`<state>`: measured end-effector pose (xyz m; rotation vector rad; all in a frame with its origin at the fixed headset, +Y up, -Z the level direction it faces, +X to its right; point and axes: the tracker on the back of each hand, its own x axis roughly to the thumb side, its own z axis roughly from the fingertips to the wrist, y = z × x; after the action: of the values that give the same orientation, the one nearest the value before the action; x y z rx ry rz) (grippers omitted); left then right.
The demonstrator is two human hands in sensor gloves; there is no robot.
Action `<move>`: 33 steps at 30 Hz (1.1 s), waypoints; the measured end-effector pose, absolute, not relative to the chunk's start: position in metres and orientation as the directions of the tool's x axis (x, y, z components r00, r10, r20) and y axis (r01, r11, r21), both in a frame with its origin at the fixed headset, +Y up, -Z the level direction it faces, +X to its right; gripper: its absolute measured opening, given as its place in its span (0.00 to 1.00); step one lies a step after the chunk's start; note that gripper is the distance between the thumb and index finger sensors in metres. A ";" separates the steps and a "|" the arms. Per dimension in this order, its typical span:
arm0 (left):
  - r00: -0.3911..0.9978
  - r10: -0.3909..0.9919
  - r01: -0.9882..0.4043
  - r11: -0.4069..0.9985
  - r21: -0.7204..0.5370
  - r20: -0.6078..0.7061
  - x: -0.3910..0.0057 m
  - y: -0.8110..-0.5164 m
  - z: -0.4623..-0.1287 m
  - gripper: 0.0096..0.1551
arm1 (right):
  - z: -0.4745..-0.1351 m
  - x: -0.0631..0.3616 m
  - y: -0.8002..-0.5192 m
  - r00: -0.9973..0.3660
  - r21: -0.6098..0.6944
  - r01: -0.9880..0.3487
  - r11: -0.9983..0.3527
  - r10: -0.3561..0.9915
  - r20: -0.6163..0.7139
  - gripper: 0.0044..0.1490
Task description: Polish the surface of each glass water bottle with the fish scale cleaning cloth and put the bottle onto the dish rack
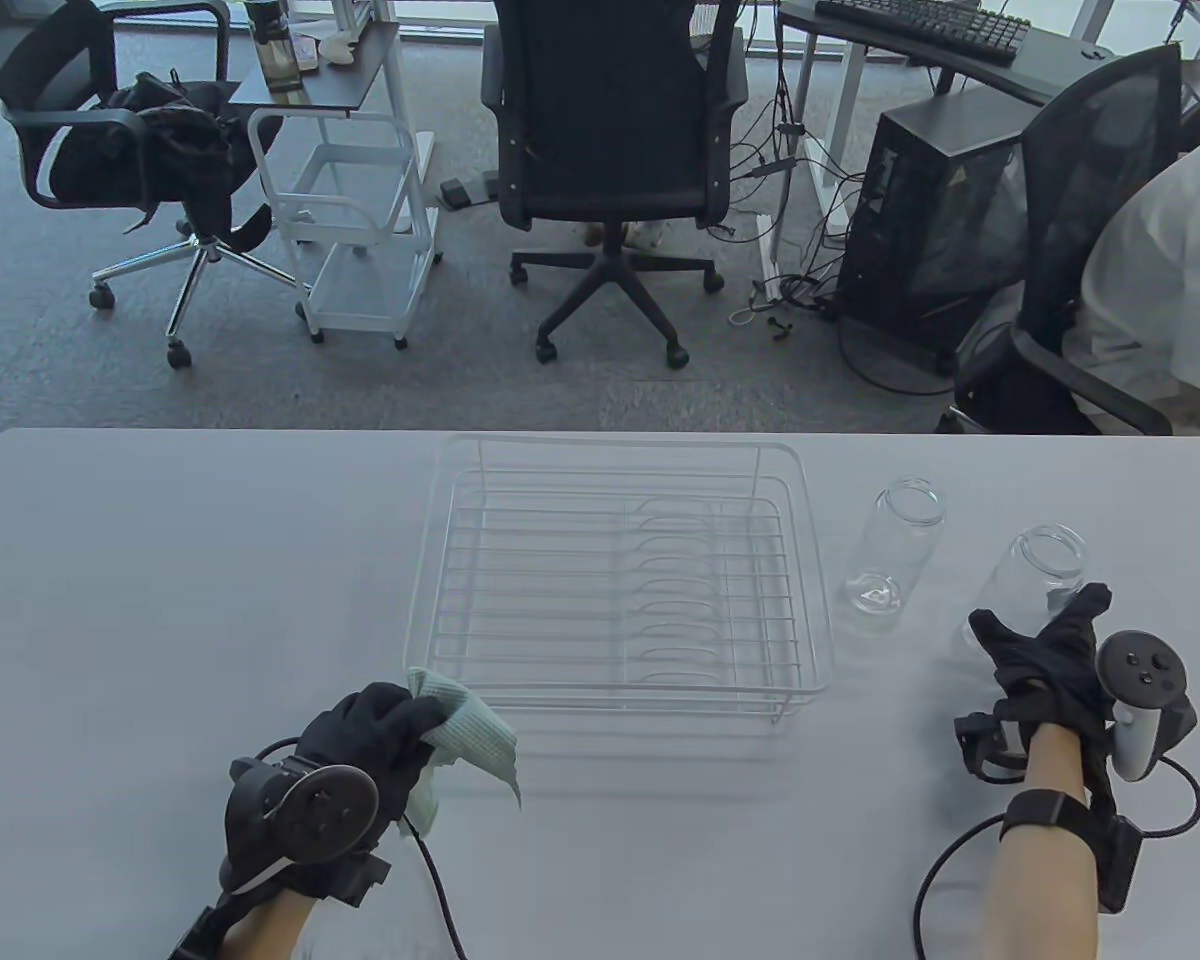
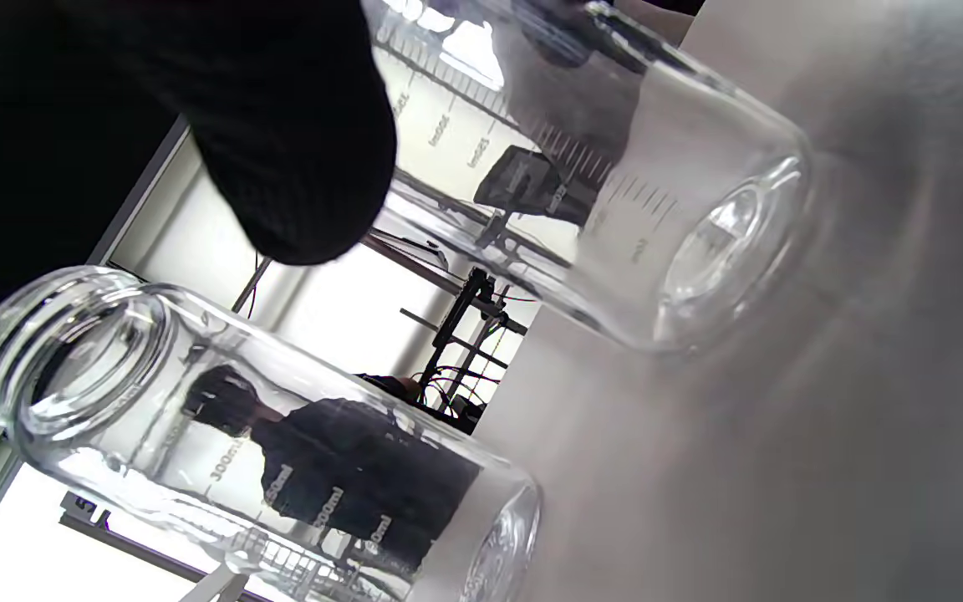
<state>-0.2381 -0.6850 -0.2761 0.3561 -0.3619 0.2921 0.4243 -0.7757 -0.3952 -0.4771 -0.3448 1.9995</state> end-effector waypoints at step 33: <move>0.892 0.202 -0.342 0.887 0.311 0.405 -0.237 -0.680 -0.274 0.20 | -0.368 0.396 -0.723 -0.409 -0.487 -0.803 -0.343 0.912 0.033 0.68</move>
<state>-0.2374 -0.6804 -0.2743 0.3870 -0.3736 0.2896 0.3964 -0.7229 -0.3681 -0.2942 -0.5256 1.9343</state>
